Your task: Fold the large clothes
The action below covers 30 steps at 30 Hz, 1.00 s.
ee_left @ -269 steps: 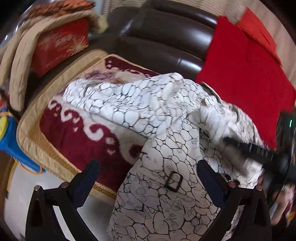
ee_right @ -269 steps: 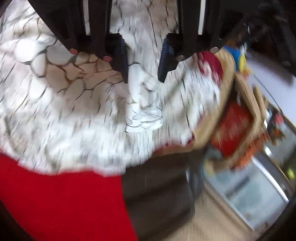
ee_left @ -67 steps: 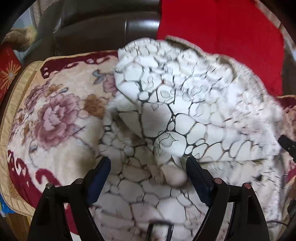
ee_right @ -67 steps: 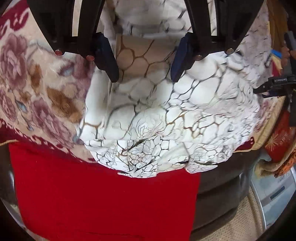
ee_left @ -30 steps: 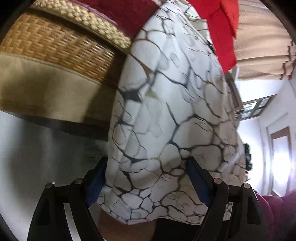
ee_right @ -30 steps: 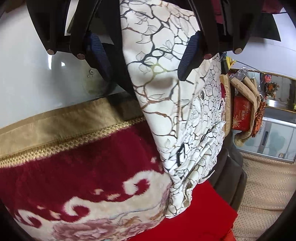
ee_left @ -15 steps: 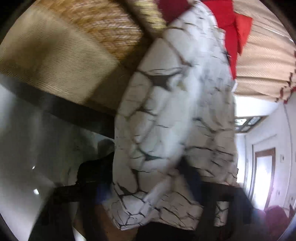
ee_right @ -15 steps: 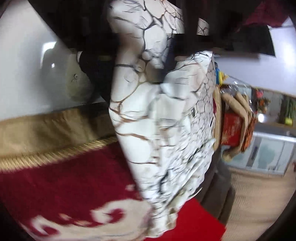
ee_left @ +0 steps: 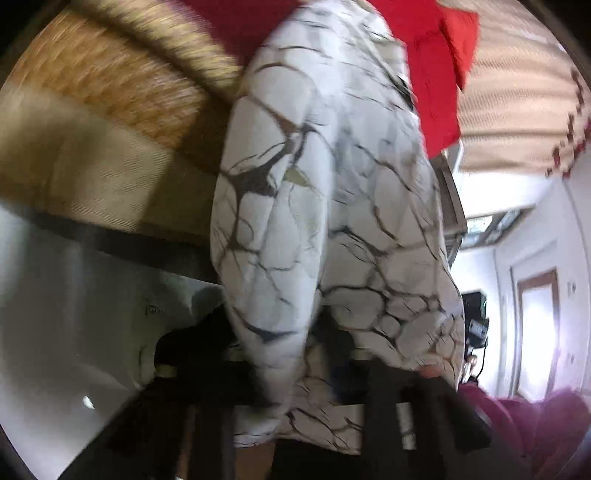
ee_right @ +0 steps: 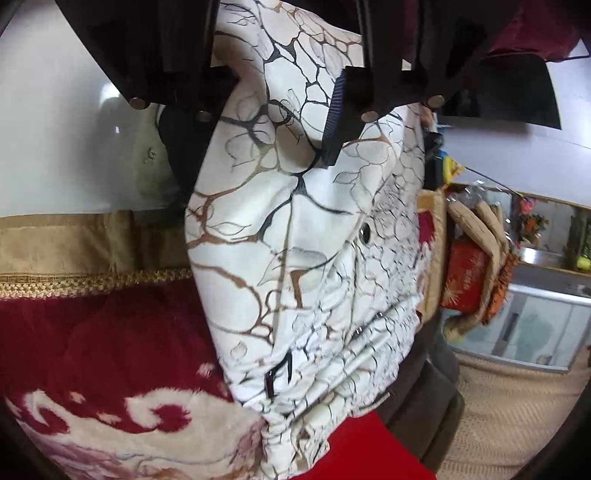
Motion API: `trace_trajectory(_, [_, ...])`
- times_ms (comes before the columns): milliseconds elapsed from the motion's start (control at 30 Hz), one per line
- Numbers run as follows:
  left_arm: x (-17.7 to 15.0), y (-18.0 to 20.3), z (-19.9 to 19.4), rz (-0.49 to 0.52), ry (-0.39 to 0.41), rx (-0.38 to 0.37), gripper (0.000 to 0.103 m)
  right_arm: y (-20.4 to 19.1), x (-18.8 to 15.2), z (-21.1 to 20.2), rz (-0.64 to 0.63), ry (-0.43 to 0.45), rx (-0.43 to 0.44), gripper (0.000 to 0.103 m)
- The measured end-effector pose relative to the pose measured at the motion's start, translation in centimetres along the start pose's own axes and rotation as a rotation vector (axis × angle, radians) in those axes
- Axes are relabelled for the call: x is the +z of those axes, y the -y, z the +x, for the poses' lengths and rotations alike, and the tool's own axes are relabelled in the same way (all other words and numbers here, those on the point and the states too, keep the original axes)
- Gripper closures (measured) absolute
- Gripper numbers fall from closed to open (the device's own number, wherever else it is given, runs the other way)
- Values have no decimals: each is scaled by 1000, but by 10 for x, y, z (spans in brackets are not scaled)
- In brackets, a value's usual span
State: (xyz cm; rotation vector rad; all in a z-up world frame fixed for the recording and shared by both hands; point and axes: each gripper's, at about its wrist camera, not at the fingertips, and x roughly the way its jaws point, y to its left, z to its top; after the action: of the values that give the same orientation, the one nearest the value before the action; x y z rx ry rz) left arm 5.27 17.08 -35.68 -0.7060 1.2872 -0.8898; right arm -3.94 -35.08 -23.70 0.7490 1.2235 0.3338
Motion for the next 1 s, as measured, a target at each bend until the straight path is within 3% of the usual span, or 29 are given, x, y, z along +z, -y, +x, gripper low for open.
trace_trajectory(100, [1,26,-8,53,1,17,95,-23,3,-7,-80,29,17,89])
trace_trajectory(267, [15,78,-33,133,86,-32,95,-58,21,-27,-151,113,66,95])
trace_trajectory(533, [86,172,-97,249,287,-98,96,-87,88,-50,-170,252,150,96])
trace_trajectory(633, [118,176,-120,288,281,-52,96,-84,139,-60,-125,342,195,96])
trace_trajectory(667, [132,187,-116,318,266,-14,96,-84,153,-60,-131,348,158,96])
trace_trajectory(767, [148,183,-101,333,199,28,96,-82,174,-56,-140,283,80,95])
trace_trajectory(900, [137,169,-93,327,188,20,96,-56,153,-45,-81,167,55,91])
trace_trajectory(967, [130,166,-99,305,205,5,96,-32,127,-44,-11,145,49,59])
trace_trajectory(1000, [127,160,-99,289,216,2,96,-24,116,-43,20,152,48,23])
